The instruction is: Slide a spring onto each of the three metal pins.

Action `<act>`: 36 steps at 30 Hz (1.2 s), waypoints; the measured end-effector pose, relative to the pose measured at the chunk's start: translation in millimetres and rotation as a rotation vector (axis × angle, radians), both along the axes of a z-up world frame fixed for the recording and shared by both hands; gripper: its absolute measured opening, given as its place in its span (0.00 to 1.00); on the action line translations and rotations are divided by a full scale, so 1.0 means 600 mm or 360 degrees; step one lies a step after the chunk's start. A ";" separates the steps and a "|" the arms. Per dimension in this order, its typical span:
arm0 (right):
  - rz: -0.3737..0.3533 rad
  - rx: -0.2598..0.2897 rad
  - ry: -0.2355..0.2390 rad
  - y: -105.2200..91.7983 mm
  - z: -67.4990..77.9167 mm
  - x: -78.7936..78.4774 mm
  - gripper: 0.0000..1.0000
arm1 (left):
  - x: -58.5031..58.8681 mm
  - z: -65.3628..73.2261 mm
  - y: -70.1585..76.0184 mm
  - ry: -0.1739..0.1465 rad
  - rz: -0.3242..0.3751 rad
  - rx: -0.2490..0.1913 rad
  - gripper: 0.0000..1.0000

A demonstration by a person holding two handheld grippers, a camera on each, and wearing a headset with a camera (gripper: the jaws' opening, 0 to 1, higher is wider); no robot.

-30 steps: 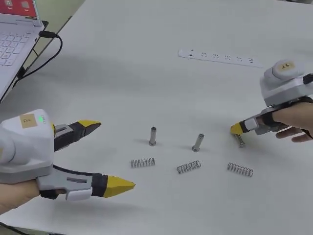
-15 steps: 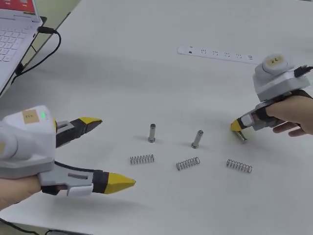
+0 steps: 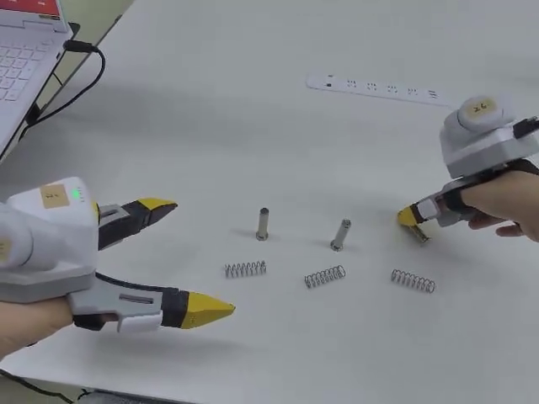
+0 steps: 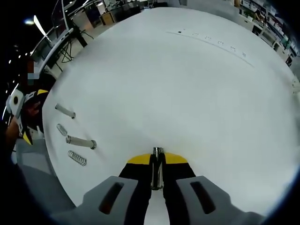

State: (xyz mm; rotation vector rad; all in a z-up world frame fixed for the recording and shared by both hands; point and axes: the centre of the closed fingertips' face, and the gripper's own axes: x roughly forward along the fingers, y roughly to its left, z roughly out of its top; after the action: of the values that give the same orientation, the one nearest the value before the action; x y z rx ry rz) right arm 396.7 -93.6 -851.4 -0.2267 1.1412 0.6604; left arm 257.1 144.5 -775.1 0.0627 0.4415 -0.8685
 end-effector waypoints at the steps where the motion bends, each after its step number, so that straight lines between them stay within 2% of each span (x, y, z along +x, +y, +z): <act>1: -0.0003 0.0006 -0.0002 -0.001 0.000 -0.002 0.05 | 0.000 -0.001 0.000 0.0002 -0.0001 0.0002 0.93; 13: 0.0012 0.0089 -0.0057 -0.002 0.012 -0.014 0.05 | 0.001 0.001 -0.011 -0.0003 -0.0020 -0.0001 0.93; 19: 0.0041 0.0169 -0.0179 0.004 0.027 -0.015 0.05 | 0.001 0.000 -0.013 -0.0003 -0.0024 0.0003 0.93; 25: 0.0056 0.0211 -0.0292 0.002 0.042 -0.020 0.05 | 0.001 -0.002 -0.015 -0.0001 -0.0026 0.0007 0.93; 36: 0.0040 0.0300 -0.0449 0.003 0.062 -0.024 0.05 | 0.003 0.002 -0.023 -0.0008 -0.0043 0.0004 0.93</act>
State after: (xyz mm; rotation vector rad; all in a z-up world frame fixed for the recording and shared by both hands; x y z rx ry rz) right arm 382.2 -91.6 -814.3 -0.1674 0.8017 0.7289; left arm 258.9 131.0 -773.7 0.0735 0.4379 -0.8939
